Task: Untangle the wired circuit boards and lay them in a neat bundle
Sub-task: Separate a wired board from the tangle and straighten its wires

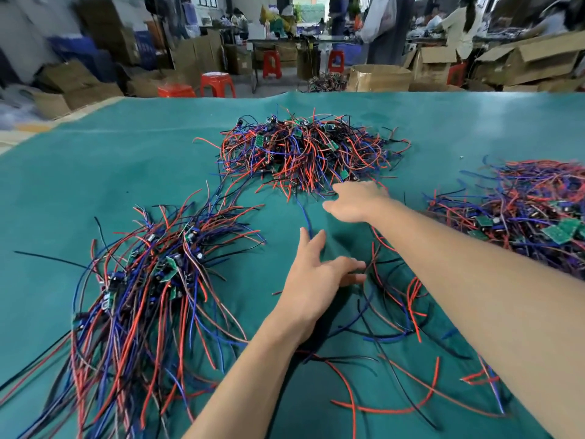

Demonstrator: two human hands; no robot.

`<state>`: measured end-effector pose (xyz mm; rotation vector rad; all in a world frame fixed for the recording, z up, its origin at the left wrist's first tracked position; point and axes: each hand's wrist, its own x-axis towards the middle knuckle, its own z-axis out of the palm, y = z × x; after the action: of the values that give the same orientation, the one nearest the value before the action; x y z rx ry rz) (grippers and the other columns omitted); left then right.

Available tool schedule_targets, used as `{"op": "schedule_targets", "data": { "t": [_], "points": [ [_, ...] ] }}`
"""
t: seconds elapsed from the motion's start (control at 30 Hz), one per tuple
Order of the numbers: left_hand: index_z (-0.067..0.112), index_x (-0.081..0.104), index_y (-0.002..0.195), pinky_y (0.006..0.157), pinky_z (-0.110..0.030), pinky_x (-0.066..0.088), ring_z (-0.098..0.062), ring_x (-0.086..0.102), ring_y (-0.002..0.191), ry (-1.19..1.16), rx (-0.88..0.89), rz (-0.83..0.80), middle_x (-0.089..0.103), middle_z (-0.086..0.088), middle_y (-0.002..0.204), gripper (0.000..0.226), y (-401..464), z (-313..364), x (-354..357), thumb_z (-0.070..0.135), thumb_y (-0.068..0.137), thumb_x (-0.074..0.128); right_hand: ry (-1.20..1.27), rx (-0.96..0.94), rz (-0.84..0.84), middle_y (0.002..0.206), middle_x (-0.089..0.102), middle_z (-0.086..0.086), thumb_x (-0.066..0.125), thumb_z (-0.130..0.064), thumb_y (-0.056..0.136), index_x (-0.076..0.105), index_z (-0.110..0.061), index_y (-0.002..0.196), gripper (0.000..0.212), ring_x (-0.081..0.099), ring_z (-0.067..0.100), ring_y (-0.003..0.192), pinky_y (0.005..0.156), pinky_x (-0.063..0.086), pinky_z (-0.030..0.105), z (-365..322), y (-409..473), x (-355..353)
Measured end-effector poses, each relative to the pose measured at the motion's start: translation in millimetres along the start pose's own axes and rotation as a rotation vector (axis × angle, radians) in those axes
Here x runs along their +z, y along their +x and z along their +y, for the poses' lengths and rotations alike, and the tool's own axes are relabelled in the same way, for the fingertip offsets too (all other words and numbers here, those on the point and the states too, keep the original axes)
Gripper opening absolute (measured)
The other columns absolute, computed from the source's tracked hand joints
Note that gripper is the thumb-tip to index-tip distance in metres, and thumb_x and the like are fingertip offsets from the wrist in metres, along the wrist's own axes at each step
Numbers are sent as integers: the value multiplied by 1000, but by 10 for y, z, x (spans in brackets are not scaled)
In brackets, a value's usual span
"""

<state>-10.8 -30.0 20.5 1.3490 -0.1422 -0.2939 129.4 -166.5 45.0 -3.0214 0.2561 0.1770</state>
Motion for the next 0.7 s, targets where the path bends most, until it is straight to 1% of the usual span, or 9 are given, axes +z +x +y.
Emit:
{"op": "schedule_targets", "data": {
  "t": [0.07, 0.1, 0.17, 0.27, 0.33, 0.4, 0.47, 0.6, 0.7],
  "points": [
    [26, 71, 96, 76, -27, 60, -25, 74, 86, -35, 34, -35, 45, 40, 121, 36, 5, -7, 1, -8, 89, 60, 68, 25, 60, 145, 56, 13, 52, -46, 94, 58, -19, 135, 50, 49, 36, 136, 107, 42, 43, 9, -9, -1],
    [30, 75, 74, 73, -24, 59, -24, 74, 86, -45, 54, -38, 55, 42, 96, 46, 4, -9, 2, -10, 89, 58, 125, 28, 83, 137, 60, 15, 55, -39, 92, 62, -15, 124, 40, 53, 36, 130, 100, 46, 40, 16, -23, -16],
    [40, 74, 59, 70, -24, 59, -21, 73, 83, -77, 49, -47, 63, 32, 79, 62, 22, -23, -10, -12, 88, 56, 237, 32, 111, 111, 64, 17, 58, -27, 90, 61, -9, 96, 19, 57, 36, 115, 78, 46, 34, 62, -58, -56],
    [27, 74, 76, 73, -29, 61, -23, 71, 81, -85, 22, -32, 69, 8, 90, 45, 56, -62, -18, -11, 88, 54, 360, 54, 156, 79, 53, 10, 64, -20, 87, 52, -8, 72, 23, 52, 32, 92, 56, 34, 32, 157, -210, -127],
    [16, 59, 112, 77, -32, 61, -23, 72, 79, -68, 1, -16, 67, -1, 99, 35, 61, -75, -15, -11, 89, 54, 440, 61, 198, 83, 61, 12, 66, -19, 86, 66, -4, 78, 17, 56, 31, 89, 66, 43, 33, 225, -314, -169],
    [9, 46, 132, 81, -33, 61, -22, 72, 78, -28, -6, -24, 69, -3, 98, 45, 63, -97, -24, -8, 90, 54, 670, 62, 206, 83, 64, 17, 69, -16, 83, 70, 3, 85, 20, 57, 30, 82, 75, 47, 37, 307, -418, -178],
    [11, 48, 132, 86, -33, 59, -22, 72, 77, 23, -18, -44, 73, -6, 95, 44, 52, -94, -34, -4, 91, 54, 919, 84, 217, 82, 66, 21, 72, -14, 81, 72, 3, 88, 19, 58, 26, 78, 75, 50, 43, 386, -567, -162],
    [24, 60, 100, 82, -23, 58, -17, 72, 74, 116, -11, -68, 76, -18, 93, 26, 16, -72, -46, 0, 92, 57, 1126, 76, 293, 80, 75, 3, 74, -20, 78, 77, -21, 80, 4, 70, 20, 79, 85, 57, 43, 484, -902, -134],
    [9, 60, 119, 85, -30, 59, -20, 71, 78, 70, -1, -65, 73, -15, 98, 25, 36, -88, -40, 2, 96, 55, 1089, 8, 331, 76, 77, -5, 68, -33, 68, 78, -28, 86, 21, 73, 11, 72, 86, 56, 40, 483, -1165, -79]
  ]
}}
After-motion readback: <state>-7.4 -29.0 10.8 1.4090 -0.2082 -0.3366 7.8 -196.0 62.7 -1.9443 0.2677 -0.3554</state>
